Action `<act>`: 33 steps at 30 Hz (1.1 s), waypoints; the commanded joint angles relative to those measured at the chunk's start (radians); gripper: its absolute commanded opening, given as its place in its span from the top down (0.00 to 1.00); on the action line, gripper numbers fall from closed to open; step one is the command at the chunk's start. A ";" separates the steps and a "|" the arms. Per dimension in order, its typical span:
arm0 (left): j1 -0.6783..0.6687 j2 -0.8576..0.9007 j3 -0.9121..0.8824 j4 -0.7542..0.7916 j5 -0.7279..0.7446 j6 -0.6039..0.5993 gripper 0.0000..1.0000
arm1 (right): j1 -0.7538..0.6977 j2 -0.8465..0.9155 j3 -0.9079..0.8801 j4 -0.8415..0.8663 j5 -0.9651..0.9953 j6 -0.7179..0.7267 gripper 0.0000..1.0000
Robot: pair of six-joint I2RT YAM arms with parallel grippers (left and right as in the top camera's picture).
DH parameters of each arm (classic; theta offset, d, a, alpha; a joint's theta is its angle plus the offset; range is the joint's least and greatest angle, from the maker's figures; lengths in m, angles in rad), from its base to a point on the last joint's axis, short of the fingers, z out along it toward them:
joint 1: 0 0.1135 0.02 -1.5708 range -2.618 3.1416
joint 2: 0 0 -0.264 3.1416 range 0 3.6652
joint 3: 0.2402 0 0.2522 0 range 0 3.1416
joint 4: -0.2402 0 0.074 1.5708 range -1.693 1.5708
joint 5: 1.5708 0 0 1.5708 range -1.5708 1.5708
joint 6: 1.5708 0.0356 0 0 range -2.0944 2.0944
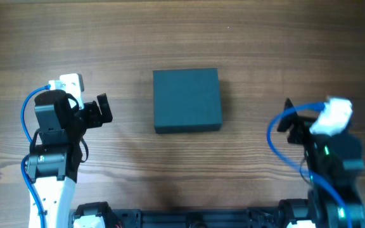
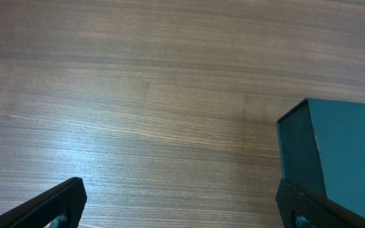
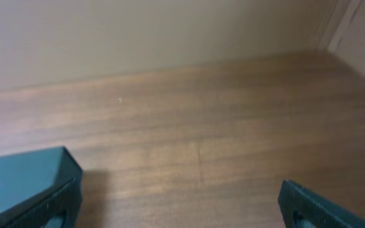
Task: Pack container
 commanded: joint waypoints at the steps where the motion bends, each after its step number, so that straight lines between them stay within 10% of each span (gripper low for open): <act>1: 0.001 -0.014 -0.005 0.003 0.012 -0.013 0.00 | 0.005 -0.197 0.001 -0.117 0.000 -0.003 0.00; 11: 0.001 -0.014 -0.005 0.003 0.012 -0.013 0.00 | 0.008 -0.453 0.001 -0.512 0.007 -0.005 0.00; 33: 0.001 -0.014 -0.005 0.003 0.012 -0.013 0.00 | 0.033 -0.476 -0.119 -0.486 -0.116 0.243 0.00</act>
